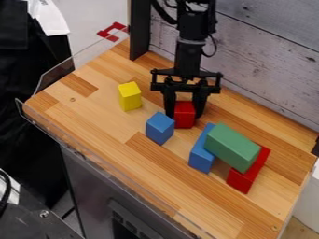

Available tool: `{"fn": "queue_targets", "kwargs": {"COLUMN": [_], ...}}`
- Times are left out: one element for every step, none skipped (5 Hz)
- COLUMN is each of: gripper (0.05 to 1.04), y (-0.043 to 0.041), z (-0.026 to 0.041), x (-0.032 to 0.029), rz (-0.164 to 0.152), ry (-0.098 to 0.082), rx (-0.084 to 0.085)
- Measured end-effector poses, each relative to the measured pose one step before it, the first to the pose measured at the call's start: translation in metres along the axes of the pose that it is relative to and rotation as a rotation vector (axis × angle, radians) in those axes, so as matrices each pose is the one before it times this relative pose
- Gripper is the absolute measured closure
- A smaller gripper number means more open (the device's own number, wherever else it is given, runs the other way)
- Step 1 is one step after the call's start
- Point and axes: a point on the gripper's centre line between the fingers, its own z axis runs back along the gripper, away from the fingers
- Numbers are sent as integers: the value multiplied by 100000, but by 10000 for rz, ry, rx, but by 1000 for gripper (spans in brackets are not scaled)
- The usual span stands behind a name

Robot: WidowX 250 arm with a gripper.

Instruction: Put the red block beside the green block

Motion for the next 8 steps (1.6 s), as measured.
{"fn": "queue_targets", "kwargs": {"gripper": [420,145,80,83,83,83,83,83], "y": [341,310,-153,-270,-1359,-1695,-2028,-1461], "z": [666,621,1023,2448,3019,2348,349,-628], "x": [632,-152,297,-389,-1586,-2256,-2323,-1568], "rz": [182,466,220,6,-929,-1629,-1882,-1254], "ry": [-720,-511,-397,-451,-520,170,469,285], "rx": [-355,-511,-235,149,464,988,659,117]}}
